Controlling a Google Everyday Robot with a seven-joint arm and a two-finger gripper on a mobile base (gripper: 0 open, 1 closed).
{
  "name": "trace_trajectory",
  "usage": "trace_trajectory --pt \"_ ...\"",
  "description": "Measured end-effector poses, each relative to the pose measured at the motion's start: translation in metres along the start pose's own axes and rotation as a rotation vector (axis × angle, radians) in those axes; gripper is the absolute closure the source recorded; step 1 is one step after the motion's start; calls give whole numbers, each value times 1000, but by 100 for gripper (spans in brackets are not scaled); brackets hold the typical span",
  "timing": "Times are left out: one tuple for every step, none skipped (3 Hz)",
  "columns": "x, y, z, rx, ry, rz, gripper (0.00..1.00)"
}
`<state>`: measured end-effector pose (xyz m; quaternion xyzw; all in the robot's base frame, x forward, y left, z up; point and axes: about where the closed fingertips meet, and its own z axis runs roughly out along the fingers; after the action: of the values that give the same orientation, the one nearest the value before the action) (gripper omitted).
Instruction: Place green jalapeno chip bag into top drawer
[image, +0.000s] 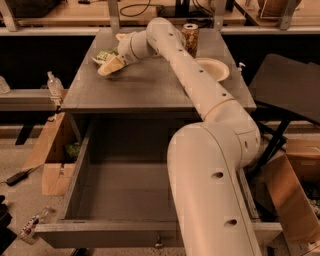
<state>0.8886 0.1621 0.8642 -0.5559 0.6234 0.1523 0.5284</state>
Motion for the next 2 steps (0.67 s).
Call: trace_trajectory --pt "0 2 3 -5 1 -2 39" --pt "0 5 6 -11 1 -2 62"
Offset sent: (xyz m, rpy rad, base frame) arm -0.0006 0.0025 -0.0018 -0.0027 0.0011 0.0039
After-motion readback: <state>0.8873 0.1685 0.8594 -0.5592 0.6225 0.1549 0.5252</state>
